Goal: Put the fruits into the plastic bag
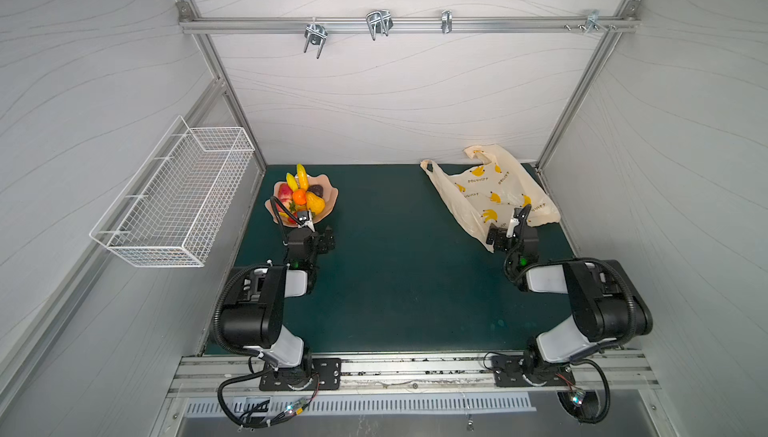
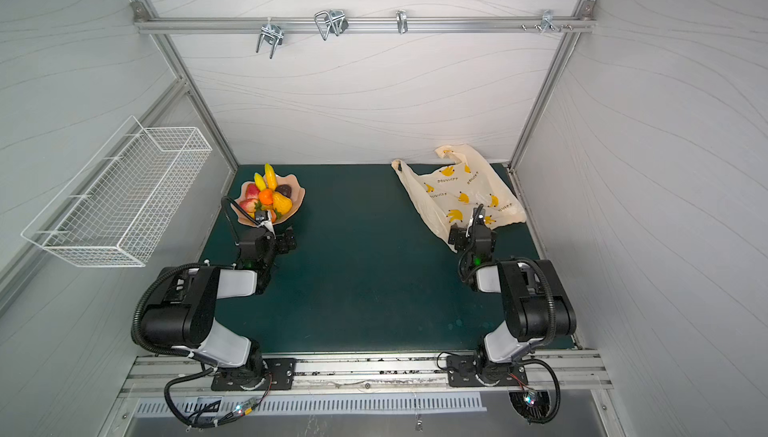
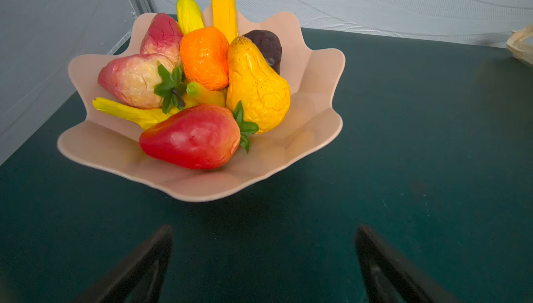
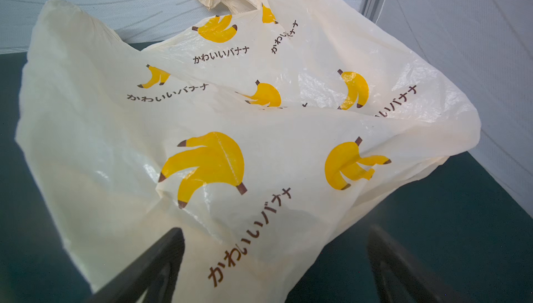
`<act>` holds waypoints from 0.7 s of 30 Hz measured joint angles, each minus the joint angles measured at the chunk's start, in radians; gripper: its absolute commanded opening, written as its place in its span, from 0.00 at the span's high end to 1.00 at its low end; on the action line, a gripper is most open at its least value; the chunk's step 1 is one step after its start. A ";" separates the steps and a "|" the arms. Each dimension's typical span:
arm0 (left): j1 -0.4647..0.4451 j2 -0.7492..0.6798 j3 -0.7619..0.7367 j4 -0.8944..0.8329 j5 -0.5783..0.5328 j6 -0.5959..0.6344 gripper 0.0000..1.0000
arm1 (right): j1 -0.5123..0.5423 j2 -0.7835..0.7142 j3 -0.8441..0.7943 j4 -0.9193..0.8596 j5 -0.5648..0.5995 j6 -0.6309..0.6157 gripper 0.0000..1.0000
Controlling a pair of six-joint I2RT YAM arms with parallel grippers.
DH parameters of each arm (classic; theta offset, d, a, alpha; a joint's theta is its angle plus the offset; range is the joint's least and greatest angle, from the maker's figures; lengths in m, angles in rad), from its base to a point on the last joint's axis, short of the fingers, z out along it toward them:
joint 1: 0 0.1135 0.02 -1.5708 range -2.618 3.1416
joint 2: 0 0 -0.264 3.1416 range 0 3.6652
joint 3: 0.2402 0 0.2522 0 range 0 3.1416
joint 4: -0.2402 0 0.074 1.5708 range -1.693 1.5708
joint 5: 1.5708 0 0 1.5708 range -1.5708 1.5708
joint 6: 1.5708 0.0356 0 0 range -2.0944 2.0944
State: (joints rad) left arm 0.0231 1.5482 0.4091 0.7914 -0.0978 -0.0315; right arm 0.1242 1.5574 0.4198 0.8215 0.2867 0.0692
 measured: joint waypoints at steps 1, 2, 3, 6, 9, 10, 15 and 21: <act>0.000 0.000 0.000 0.000 0.000 0.000 0.00 | 0.000 0.000 0.000 0.000 0.000 0.000 0.01; 0.000 0.000 0.000 0.000 0.000 0.000 0.00 | 0.000 0.000 0.000 0.000 0.000 0.000 0.01; 0.000 0.000 0.000 0.000 0.000 0.000 0.00 | 0.000 0.000 0.000 0.000 0.000 0.000 0.01; 0.000 0.000 0.000 0.000 0.000 0.000 0.00 | 0.000 0.000 0.000 0.000 0.000 0.000 0.01; 0.000 0.000 0.000 0.000 0.000 0.000 0.00 | 0.000 0.000 0.000 0.000 0.000 0.000 0.01; 0.000 0.000 0.000 0.000 0.000 0.000 0.00 | 0.000 0.000 0.000 0.000 0.000 0.000 0.01; 0.000 0.000 0.000 0.000 0.000 0.000 0.00 | 0.000 0.000 0.000 0.000 0.000 0.000 0.01; 0.021 0.000 0.000 0.000 0.034 -0.006 0.00 | 0.000 0.000 0.000 0.000 0.000 0.000 0.01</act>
State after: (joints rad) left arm 0.0437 1.5482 0.4091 0.7918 -0.0643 -0.0372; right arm 0.1242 1.5574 0.4198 0.8211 0.2867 0.0692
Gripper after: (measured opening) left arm 0.996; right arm 0.992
